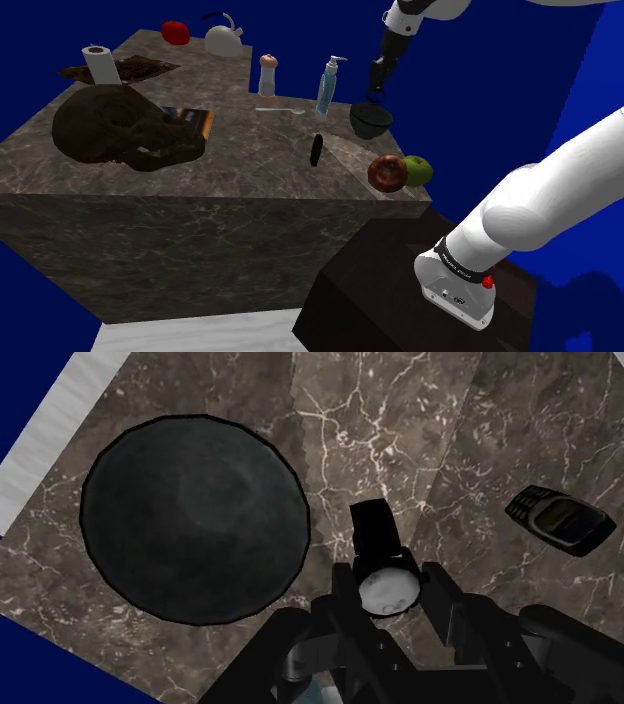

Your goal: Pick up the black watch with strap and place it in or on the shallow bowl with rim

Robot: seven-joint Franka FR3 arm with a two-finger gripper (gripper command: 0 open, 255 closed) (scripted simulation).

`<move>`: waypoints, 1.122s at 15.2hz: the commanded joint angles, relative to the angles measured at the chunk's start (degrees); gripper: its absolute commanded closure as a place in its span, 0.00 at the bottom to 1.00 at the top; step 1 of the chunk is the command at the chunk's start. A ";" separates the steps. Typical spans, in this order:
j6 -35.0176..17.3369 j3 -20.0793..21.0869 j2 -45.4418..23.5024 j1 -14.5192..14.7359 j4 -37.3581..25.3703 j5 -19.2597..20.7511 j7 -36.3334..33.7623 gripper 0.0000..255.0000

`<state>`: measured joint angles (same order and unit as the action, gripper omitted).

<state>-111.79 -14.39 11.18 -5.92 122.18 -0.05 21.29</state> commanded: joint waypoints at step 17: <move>-4.29 -6.38 -14.37 -4.49 -8.94 -4.33 13.07 1.00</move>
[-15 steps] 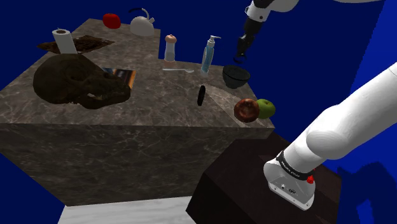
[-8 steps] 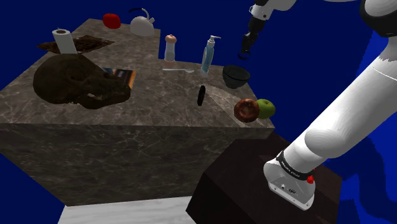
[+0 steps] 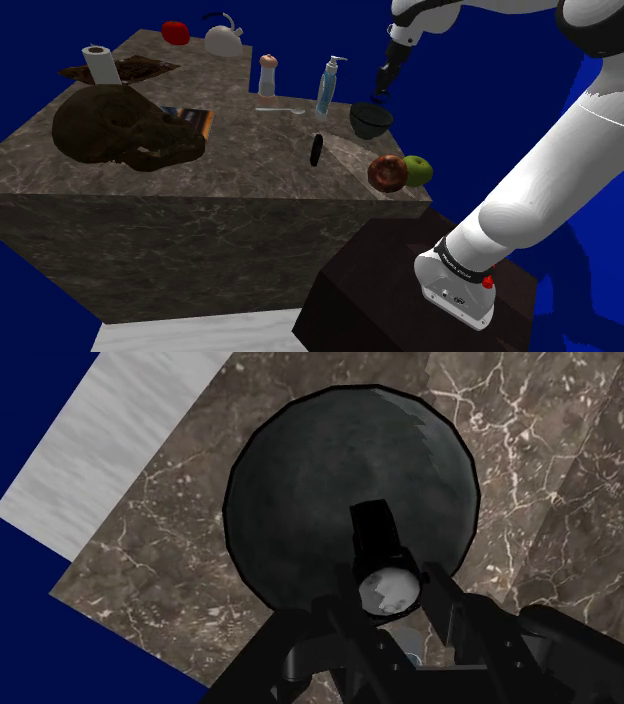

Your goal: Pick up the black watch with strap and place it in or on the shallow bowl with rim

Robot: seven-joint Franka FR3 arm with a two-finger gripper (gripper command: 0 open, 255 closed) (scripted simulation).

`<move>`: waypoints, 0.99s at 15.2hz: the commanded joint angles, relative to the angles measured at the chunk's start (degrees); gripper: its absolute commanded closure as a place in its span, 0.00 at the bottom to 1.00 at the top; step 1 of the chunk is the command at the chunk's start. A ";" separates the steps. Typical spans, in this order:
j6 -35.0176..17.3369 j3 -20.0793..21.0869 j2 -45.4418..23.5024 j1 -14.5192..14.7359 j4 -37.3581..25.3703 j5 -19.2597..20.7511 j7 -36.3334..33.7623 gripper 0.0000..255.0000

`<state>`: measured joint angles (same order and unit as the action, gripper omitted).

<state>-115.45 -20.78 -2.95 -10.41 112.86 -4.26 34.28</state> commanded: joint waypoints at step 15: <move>-6.00 0.07 -2.38 -0.12 3.81 -1.23 1.04 1.00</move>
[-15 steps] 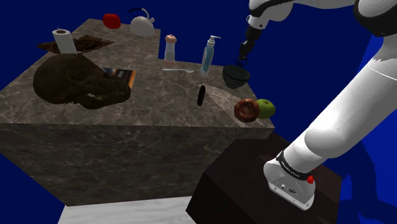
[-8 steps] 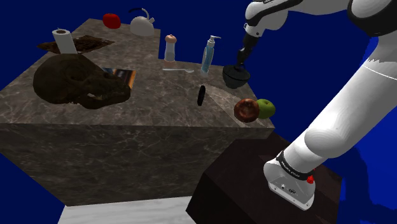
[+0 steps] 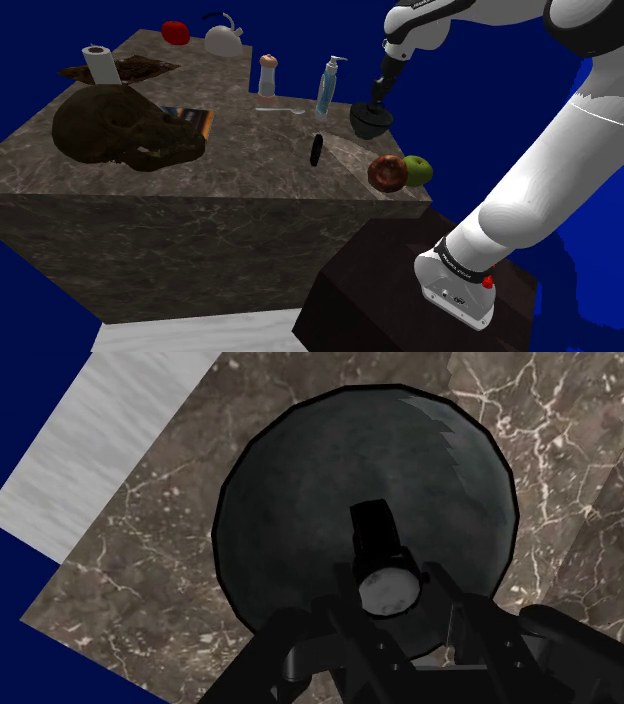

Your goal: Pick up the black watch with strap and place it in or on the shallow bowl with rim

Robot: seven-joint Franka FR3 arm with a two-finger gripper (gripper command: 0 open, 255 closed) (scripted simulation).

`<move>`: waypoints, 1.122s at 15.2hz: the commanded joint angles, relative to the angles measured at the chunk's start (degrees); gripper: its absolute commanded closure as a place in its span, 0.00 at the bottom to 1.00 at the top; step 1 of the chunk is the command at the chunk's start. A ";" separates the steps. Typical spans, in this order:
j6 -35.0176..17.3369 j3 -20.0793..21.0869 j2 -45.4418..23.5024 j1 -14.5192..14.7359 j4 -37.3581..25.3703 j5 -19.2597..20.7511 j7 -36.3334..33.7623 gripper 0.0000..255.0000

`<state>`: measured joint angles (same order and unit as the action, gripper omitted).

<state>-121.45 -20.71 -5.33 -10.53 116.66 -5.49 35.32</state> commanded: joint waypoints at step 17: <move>6.85 -0.20 2.59 0.03 -4.48 1.33 -0.91 0.00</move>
<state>-114.61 -20.90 -2.75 -10.51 112.19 -4.16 34.41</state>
